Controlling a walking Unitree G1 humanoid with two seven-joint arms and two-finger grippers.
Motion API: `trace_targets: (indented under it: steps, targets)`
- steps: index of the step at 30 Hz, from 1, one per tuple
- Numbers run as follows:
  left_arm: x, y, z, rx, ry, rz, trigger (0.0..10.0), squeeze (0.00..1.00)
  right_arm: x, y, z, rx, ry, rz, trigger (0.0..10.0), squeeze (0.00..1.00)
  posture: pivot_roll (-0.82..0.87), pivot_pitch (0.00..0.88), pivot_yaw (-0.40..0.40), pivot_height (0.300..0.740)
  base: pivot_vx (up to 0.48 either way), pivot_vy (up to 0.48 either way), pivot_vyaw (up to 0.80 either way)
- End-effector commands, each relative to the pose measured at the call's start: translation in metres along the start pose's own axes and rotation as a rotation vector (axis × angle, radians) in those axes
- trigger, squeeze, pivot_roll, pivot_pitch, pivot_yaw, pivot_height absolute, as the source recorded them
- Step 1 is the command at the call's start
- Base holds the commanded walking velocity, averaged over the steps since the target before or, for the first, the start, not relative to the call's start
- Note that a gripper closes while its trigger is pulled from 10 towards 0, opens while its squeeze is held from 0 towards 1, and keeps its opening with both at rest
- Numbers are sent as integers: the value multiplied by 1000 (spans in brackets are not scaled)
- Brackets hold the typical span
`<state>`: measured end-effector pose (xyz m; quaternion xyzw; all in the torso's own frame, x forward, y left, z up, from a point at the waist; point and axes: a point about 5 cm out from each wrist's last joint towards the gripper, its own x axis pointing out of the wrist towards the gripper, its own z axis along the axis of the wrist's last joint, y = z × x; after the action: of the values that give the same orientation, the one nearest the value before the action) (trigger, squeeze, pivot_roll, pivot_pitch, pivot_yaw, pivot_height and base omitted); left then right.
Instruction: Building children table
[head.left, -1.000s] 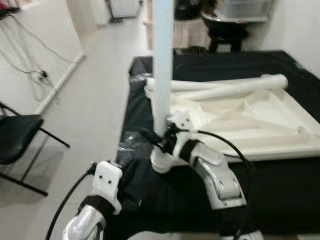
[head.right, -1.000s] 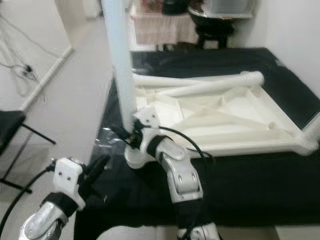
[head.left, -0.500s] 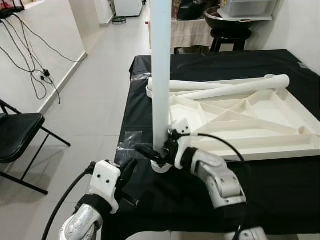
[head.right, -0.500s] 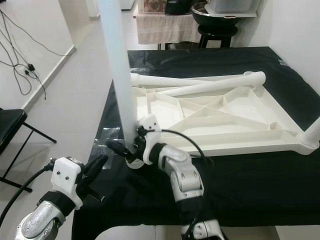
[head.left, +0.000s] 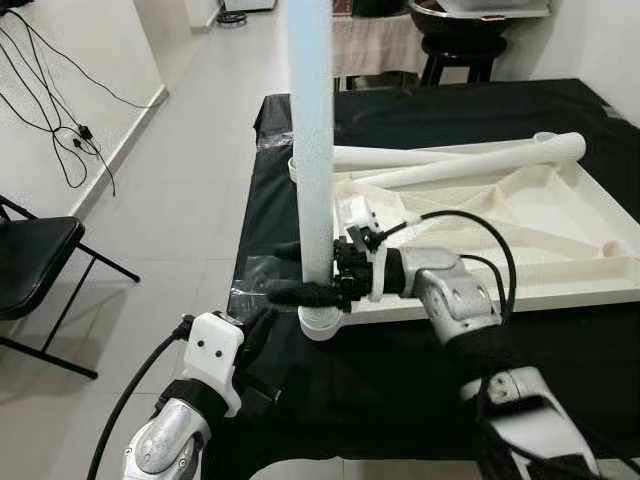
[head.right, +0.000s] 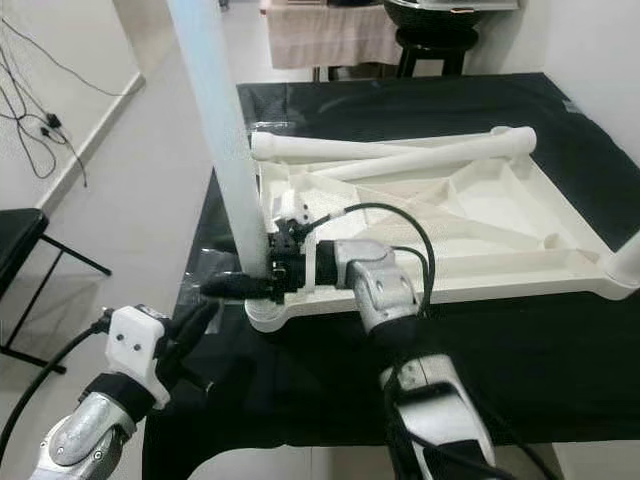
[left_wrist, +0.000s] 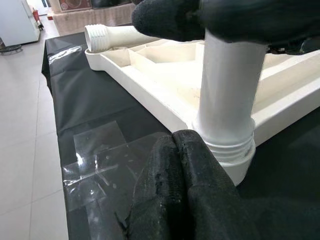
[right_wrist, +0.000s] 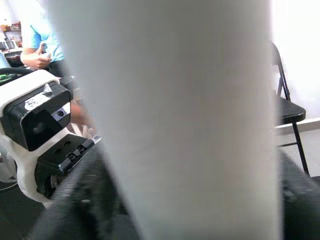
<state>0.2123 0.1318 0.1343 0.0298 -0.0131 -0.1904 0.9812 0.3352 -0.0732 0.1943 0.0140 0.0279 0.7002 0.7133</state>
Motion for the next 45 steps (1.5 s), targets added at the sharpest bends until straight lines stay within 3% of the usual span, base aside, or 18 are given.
trace_targets:
  steps: [1,10,13,14,15,17,18,20,21,26,27,29,30,34,36,40,41,45]
  targets:
    - [0,-1,-6,-17,25,-2,10000,0,6,0,-10,26,26,51,0,0,61,81,22,740,0,0,0]
    - [-1,-2,-7,-20,26,-3,10000,0,-1,-2,-16,11,28,-8,0,0,57,81,21,740,0,0,0]
    - [-1,-3,-7,-22,26,-5,10000,0,3,3,-30,13,48,-218,0,0,57,84,9,740,0,0,0]
    - [-1,-3,-7,-22,26,-5,10000,0,3,3,-30,13,48,-218,0,0,57,84,9,740,0,0,0]
    - [-2,-3,-6,-21,26,-5,10000,0,8,0,-38,30,59,-525,0,0,60,88,1,740,0,0,0]
    - [-2,-3,-6,-21,26,-5,10000,0,8,0,-38,30,59,-525,0,0,60,88,1,740,0,0,0]
    - [-2,-2,-6,-20,25,-4,10000,0,8,10,-47,48,79,-727,0,0,51,99,0,740,0,0,0]
    - [-2,-2,-6,-20,25,-4,10000,0,8,10,-47,48,79,-727,0,0,51,99,0,740,0,0,0]
    - [-1,-1,-6,-18,24,-2,10000,0,9,19,-48,29,94,-834,0,0,35,84,14,740,0,0,0]
    - [0,-1,-6,-26,20,-8,10000,0,9,13,-48,23,106,-798,0,0,40,92,5,740,0,0,0]
    - [0,-1,-5,-24,17,-2,10000,0,10,12,-47,23,108,-804,10000,0,40,94,5,740,0,0,0]
    - [0,-1,-5,-22,15,4,10000,0,10,12,-46,26,113,-804,10000,0,41,94,3,740,0,0,0]
    - [0,0,-5,-22,15,5,10000,0,13,12,-45,51,99,-745,10000,1000,40,93,5,740,0,0,0]
    - [0,0,-5,-24,14,5,10000,0,20,16,-42,83,79,-649,10000,1000,40,93,8,740,0,0,0]
    - [1,1,-5,-26,15,2,10000,0,26,21,-30,9,64,-456,10000,1000,37,88,17,740,0,0,0]
    - [1,1,-5,-26,15,1,10000,0,26,21,-25,-31,62,-385,10000,1000,37,87,17,740,0,0,0]
    - [1,1,-5,-25,16,0,10000,0,21,15,-21,-51,69,-292,10000,0,45,84,16,740,0,0,0]
    - [1,0,-5,-22,16,0,10000,0,8,-2,-17,-53,109,-187,10000,0,52,82,16,740,0,0,0]
